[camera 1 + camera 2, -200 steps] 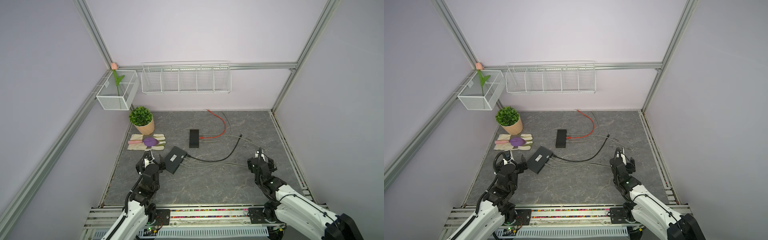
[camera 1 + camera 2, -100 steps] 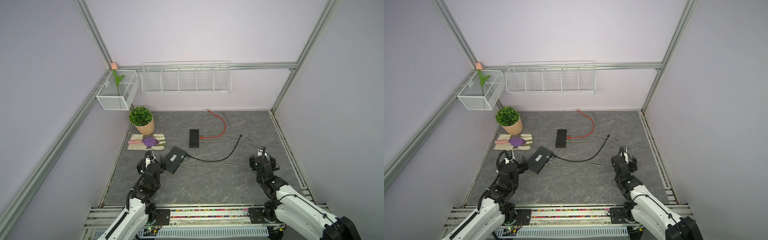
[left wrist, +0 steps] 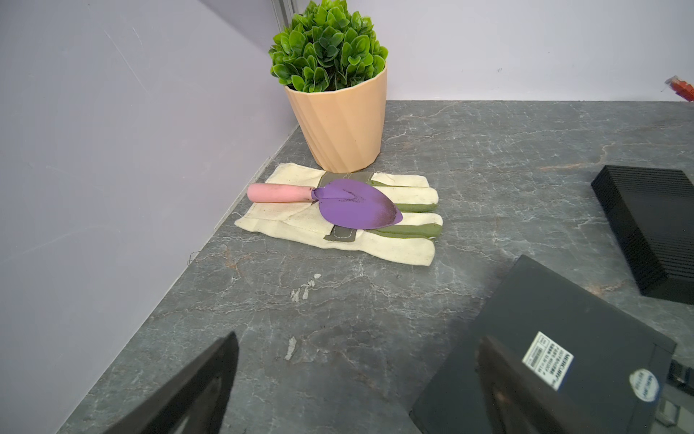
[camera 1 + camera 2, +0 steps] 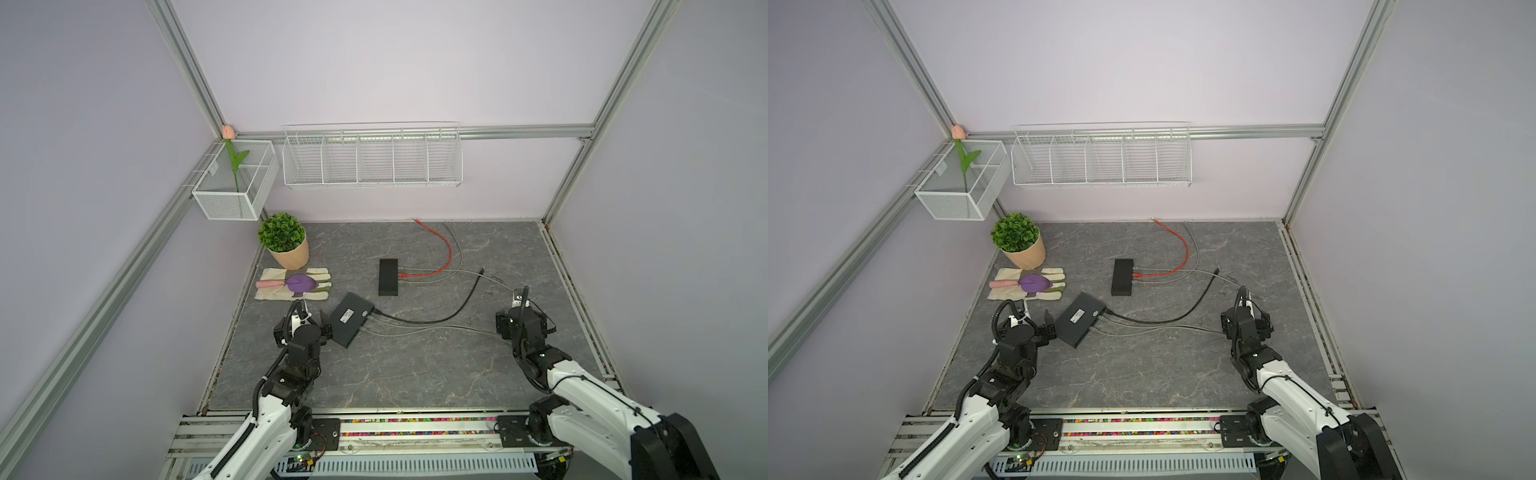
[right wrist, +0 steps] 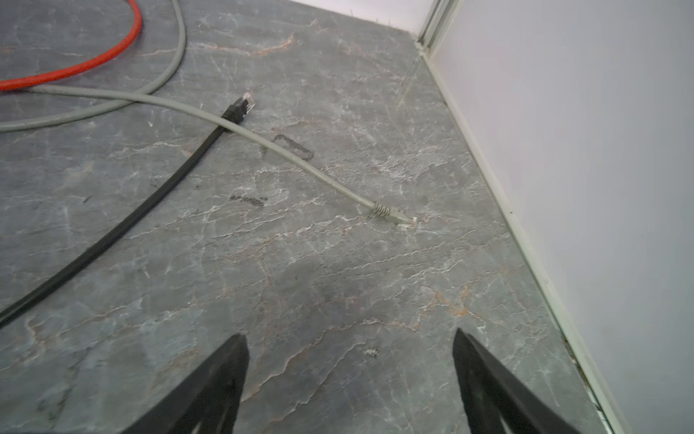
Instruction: Insert the plug into the switch port
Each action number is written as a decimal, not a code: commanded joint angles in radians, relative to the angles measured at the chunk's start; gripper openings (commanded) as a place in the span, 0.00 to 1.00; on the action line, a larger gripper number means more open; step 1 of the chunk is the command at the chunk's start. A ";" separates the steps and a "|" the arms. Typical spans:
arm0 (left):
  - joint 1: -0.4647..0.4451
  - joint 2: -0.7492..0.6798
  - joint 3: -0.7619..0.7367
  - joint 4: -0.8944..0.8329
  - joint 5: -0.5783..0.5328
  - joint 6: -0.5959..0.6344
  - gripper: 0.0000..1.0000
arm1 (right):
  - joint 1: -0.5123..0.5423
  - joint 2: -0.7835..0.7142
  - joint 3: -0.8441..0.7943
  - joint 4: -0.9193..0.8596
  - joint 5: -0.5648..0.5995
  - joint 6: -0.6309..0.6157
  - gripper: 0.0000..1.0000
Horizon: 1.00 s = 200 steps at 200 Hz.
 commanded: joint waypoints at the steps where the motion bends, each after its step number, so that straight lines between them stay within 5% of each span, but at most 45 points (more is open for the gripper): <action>1: -0.004 0.008 0.032 0.012 -0.002 0.000 0.99 | -0.057 -0.025 0.009 0.046 -0.139 -0.014 0.89; 51: -0.006 0.015 0.034 0.015 -0.004 0.000 0.99 | -0.055 0.006 0.020 0.063 -0.240 -0.059 0.88; 200: -0.005 0.107 0.028 0.138 -0.031 0.013 0.99 | -0.044 0.015 0.006 0.125 -0.224 -0.074 0.88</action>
